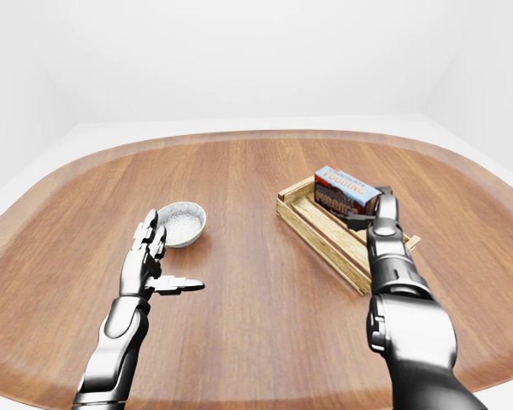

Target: Pick up the chocolate pudding and put it in the tray.

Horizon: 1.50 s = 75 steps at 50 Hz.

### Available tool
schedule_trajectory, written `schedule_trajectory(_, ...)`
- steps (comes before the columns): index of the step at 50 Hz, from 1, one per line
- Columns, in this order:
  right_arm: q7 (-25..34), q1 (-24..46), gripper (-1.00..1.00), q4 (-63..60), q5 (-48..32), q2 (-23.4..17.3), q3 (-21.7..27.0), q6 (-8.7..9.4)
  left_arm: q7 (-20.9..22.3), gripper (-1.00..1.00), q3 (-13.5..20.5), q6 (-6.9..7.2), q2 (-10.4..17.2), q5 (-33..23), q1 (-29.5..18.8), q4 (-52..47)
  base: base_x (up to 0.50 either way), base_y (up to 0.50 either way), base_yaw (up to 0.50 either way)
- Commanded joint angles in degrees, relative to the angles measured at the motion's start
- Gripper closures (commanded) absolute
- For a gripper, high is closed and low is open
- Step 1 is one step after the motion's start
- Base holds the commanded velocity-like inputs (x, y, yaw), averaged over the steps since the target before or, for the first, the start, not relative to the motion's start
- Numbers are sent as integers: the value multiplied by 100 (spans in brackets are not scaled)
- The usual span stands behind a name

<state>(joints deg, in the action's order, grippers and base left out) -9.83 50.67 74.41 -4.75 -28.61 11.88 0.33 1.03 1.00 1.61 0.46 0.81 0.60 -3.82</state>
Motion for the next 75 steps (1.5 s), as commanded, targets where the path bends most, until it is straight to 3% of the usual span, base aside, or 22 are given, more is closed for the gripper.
schedule_trajectory(1, -100, -142, 100, -3, 85, -120, 106, -58, 43, -100, -24, -50, -2, -48, 15, 48, 0, 0, 0)
schedule_trajectory(34, -200, -761, 100, 150, 296, -103, 272, -360, 41, -100, -23, -48, -3, -47, 15, 47, 0, 0, 0)
schedule_trajectory(75, -248, -1026, 100, 218, 256, -9, 316, -489, 42, -100, -23, -49, -3, -46, 15, 47, 0, 0, 0)
